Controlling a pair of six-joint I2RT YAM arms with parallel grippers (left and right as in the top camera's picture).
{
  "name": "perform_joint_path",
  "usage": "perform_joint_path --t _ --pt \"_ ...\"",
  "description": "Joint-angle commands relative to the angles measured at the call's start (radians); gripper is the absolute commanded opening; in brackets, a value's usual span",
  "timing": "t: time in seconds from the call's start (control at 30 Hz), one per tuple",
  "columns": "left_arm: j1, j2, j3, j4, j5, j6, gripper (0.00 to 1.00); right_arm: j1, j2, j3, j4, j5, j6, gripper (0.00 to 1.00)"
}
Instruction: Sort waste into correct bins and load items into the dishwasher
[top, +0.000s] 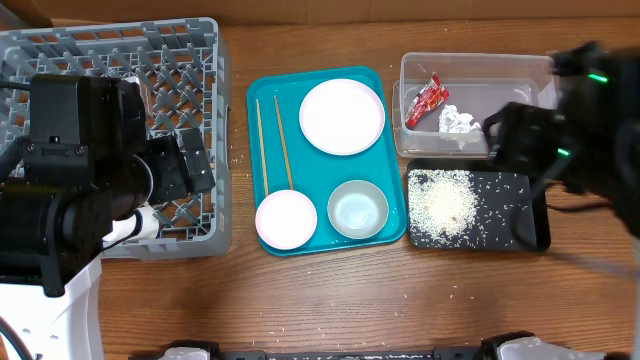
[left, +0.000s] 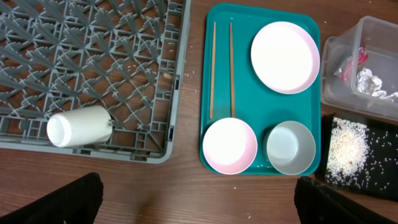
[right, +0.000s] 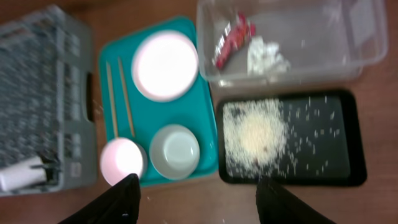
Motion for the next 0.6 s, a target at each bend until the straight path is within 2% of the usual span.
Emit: perform_joint_path --t 0.0,0.23,0.43,0.5,0.57 --pt "0.004 0.006 -0.004 0.002 -0.01 0.008 1.0 0.037 0.021 -0.101 0.002 -0.022 0.018 0.61" --pt "0.004 0.006 -0.004 0.002 -0.01 0.008 1.0 0.173 -0.072 -0.193 0.002 -0.016 0.018 0.62" --pt "0.004 0.006 -0.004 0.002 -0.01 0.008 1.0 0.278 -0.261 -0.357 0.07 0.174 0.101 0.63" --pt "0.004 0.006 -0.004 0.002 -0.01 0.008 1.0 0.28 -0.338 -0.471 0.133 0.179 0.124 0.65" --pt "0.004 0.006 -0.004 0.002 -0.01 0.008 1.0 0.28 -0.397 -0.575 0.191 0.179 0.124 0.75"
